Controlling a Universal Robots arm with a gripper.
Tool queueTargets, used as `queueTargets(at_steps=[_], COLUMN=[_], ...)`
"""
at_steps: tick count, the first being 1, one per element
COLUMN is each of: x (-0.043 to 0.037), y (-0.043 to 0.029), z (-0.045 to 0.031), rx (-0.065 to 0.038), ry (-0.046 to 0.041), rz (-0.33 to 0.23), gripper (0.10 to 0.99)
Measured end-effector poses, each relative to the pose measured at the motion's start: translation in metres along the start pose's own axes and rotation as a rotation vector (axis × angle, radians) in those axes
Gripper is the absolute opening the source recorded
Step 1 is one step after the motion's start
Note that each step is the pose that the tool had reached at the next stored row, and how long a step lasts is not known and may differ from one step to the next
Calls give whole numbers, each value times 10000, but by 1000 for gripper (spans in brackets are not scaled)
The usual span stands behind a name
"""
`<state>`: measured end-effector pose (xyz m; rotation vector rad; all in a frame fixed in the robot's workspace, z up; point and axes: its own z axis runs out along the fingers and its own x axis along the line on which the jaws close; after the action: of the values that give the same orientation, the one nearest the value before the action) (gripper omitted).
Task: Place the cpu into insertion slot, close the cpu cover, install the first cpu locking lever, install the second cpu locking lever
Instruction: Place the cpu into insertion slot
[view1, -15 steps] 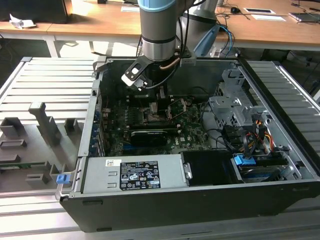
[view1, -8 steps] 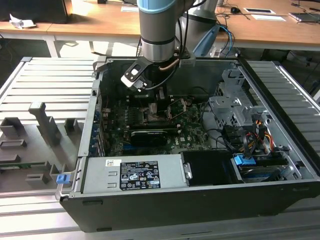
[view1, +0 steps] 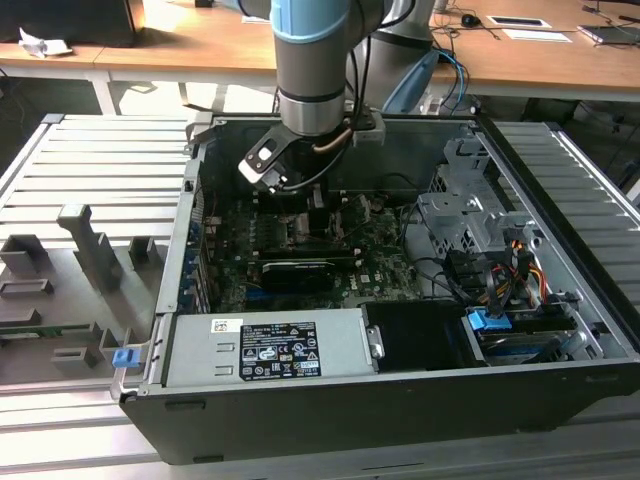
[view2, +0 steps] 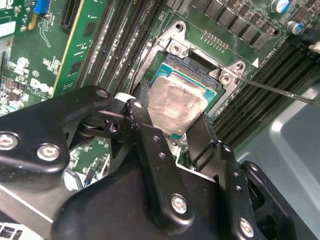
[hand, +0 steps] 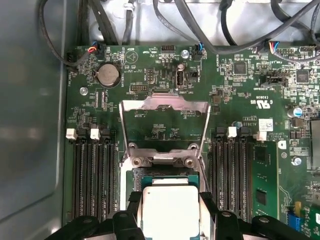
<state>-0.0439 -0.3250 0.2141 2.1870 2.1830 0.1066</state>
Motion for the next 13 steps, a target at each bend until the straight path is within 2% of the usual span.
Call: queueTargets(at_steps=[3,9,13], x=[5,42,49], y=[-3,-5,-8], z=[21,63,90], rx=[-2,-3,0], ry=[-29,-26,-17], rz=[312,275,60], gripper=[537,537,537])
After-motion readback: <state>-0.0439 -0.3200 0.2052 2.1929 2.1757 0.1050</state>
